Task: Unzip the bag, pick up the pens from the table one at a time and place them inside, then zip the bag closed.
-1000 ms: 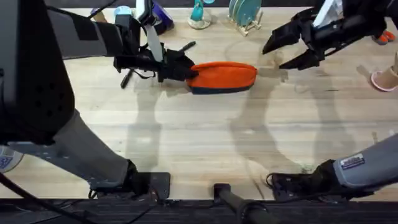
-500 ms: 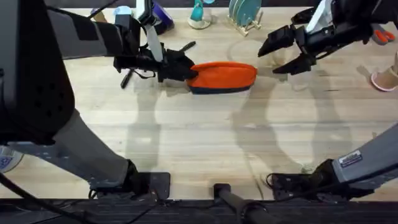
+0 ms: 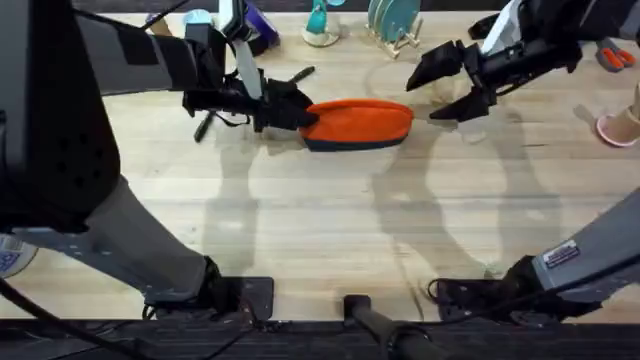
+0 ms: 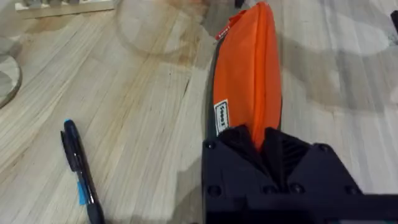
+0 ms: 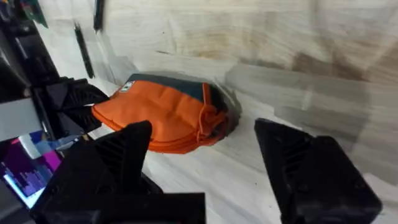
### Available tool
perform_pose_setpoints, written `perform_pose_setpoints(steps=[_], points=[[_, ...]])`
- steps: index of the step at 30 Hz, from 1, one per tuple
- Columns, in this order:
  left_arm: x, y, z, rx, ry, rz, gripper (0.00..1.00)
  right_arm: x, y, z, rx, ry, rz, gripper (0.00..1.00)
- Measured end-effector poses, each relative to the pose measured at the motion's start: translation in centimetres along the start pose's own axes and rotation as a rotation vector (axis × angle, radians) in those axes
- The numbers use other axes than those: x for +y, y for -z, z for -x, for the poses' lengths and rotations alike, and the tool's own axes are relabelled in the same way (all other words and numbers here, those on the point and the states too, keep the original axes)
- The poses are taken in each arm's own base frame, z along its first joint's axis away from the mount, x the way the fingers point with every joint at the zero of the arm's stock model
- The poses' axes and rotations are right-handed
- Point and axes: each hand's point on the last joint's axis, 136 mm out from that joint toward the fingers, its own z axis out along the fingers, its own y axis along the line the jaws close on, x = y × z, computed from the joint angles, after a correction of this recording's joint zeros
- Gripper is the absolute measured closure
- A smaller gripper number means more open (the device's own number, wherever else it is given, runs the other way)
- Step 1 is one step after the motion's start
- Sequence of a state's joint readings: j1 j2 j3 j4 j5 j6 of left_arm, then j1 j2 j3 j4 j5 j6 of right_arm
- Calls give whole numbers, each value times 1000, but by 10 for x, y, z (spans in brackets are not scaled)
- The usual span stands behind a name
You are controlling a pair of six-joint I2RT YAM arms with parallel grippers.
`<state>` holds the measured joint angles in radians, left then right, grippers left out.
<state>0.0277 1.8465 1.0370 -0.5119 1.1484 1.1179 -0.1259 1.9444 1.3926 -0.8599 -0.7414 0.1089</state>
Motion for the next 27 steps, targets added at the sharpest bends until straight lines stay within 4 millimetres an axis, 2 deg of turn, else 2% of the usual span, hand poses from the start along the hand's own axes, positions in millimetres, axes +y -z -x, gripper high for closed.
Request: perform_pose_setpoints(steps=[10, 17, 27], points=[[0, 0, 0, 0, 0, 0, 958, 7, -11, -5, 30, -16, 0, 6], [0, 0, 0, 0, 0, 0, 958, -2, -31, -10, 86, -69, -1, 6], [0, 0, 0, 0, 0, 0, 958, 1, -32, -10, 87, -69, 2, 6]])
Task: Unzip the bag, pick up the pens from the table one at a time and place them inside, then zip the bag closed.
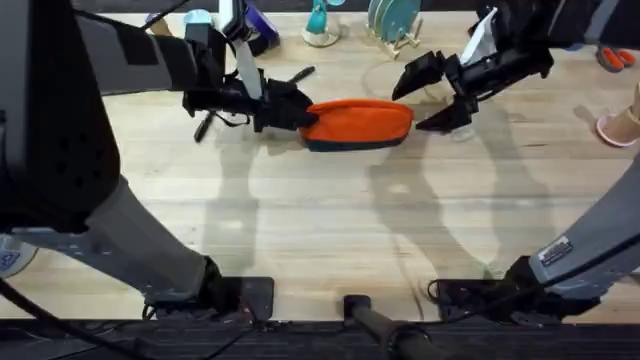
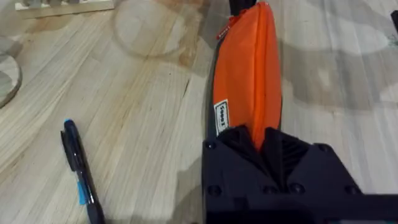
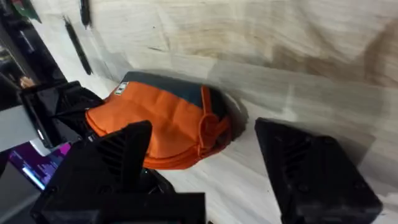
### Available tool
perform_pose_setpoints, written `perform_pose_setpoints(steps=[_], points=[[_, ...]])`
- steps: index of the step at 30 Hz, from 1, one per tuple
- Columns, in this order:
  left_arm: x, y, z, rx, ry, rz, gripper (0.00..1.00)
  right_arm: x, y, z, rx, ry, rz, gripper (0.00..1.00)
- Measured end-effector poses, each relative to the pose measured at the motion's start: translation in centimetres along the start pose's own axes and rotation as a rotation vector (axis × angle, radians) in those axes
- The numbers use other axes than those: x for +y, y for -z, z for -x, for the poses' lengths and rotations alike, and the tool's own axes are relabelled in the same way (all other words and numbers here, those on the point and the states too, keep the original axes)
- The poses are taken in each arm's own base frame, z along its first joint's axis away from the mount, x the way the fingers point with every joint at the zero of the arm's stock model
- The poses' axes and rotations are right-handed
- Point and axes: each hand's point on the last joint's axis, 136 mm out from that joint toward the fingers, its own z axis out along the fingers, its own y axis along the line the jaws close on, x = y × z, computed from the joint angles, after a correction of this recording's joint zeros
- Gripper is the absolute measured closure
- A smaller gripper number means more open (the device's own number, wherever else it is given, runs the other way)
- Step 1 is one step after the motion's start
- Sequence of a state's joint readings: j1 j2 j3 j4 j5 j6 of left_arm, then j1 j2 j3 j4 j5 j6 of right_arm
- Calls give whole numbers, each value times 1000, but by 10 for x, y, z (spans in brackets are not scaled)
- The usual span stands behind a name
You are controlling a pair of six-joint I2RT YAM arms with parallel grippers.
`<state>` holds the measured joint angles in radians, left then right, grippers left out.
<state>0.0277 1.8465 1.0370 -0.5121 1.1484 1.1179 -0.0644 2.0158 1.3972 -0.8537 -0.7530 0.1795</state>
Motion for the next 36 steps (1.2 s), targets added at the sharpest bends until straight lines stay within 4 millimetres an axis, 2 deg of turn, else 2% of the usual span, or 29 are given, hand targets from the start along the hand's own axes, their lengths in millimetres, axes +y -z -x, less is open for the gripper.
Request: perform_pose_setpoints(steps=[7, 17, 23, 27, 30, 36], points=[[0, 0, 0, 0, 0, 0, 958, 11, -5, -4, 17, 18, 31, 25], [0, 0, 0, 0, 0, 0, 958, 13, -6, -1, 8, 30, 40, 194], [0, 0, 0, 1, 0, 0, 958, 13, -6, -1, 7, 29, 40, 373], [0, 0, 0, 2, 0, 1, 958, 12, -5, 0, 3, 29, 35, 575], [0, 0, -1, 5, 0, 2, 958, 11, -5, 1, 2, 31, 31, 791], [1, 0, -1, 7, 0, 3, 958, 10, -5, 1, -1, 29, 27, 882]])
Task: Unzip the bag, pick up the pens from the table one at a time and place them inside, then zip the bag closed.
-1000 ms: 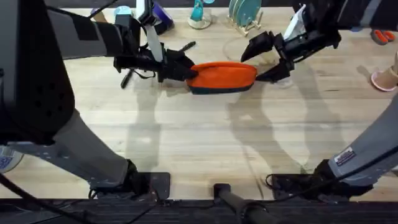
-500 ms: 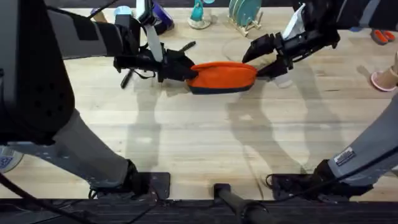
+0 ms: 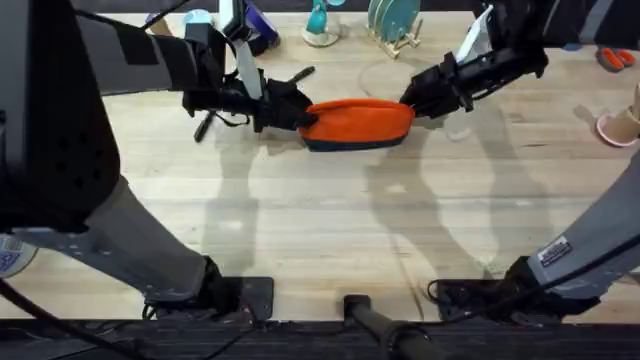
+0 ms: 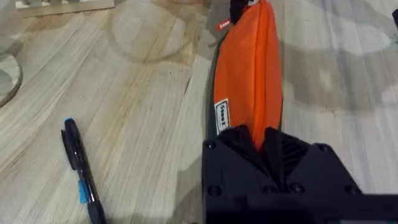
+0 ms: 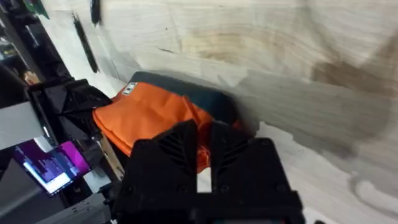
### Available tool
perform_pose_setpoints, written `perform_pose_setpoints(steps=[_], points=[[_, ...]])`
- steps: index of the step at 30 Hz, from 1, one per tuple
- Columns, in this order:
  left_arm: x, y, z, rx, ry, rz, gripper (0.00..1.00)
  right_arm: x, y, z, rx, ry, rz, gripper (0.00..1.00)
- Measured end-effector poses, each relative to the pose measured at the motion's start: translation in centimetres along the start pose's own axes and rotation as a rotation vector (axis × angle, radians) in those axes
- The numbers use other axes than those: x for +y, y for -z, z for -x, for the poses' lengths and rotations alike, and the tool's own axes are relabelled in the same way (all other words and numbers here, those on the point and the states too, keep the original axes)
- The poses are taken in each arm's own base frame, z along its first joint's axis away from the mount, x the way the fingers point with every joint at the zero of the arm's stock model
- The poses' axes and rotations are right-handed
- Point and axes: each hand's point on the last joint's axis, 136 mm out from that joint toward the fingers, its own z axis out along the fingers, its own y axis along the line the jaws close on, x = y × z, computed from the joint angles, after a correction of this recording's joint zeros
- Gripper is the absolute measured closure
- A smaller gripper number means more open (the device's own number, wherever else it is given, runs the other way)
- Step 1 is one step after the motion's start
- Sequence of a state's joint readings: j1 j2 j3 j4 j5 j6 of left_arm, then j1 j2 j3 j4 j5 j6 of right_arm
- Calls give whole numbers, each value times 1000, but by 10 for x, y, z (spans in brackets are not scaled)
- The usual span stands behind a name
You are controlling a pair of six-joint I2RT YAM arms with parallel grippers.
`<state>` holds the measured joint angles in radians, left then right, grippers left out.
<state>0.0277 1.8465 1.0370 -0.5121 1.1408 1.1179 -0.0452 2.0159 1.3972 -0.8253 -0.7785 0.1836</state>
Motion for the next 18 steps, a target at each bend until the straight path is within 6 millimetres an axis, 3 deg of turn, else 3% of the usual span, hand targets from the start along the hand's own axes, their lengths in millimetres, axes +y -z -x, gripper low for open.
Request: perform_pose_setpoints(steps=[5, 18], points=[[0, 0, 0, 0, 0, 0, 958, -1, 0, 1, -3, 1, -3, 970], [0, 0, 0, 0, 0, 0, 958, -1, 1, 1, -3, 1, -2, 972]])
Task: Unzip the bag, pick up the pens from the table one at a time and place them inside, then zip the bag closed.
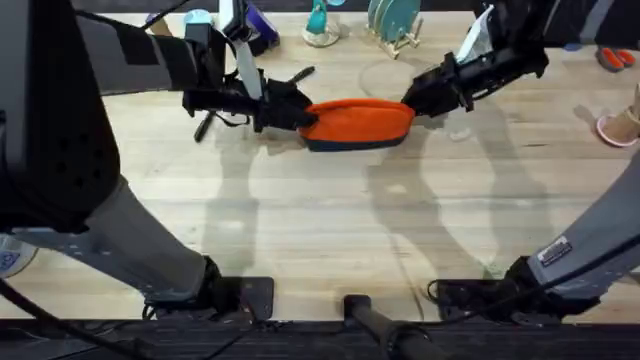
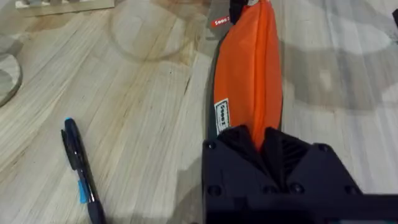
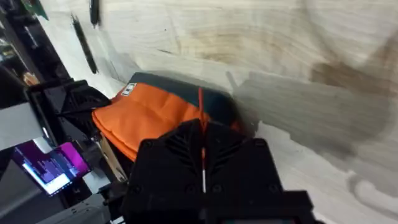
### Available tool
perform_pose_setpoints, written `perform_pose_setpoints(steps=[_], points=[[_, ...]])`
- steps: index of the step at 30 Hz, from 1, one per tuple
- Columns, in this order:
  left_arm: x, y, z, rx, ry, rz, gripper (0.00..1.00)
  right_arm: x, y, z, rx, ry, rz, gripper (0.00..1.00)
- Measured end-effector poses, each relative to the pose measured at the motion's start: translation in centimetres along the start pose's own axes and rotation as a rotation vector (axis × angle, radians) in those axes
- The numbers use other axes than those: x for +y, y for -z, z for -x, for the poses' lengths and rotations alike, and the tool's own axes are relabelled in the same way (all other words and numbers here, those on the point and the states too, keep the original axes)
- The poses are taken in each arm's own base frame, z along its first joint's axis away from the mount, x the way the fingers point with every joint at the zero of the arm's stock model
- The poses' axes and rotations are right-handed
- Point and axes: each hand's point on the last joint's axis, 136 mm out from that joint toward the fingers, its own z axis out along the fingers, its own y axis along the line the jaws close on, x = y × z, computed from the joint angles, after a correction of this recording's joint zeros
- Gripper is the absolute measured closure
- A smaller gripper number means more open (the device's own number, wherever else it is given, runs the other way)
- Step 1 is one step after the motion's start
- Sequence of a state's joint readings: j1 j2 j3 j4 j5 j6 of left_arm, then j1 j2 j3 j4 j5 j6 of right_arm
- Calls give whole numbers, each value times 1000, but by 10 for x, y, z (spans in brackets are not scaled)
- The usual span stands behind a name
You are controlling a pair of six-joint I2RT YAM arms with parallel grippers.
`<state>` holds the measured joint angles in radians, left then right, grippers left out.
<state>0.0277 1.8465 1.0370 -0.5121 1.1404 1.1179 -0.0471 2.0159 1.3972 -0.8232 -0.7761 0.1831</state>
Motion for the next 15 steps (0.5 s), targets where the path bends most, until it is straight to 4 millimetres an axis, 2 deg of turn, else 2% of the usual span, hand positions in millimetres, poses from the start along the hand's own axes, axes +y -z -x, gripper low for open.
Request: perform_pose_setpoints(steps=[15], points=[[0, 0, 0, 0, 0, 0, 958, 2, 4, 2, -5, 16, 25, 971]])
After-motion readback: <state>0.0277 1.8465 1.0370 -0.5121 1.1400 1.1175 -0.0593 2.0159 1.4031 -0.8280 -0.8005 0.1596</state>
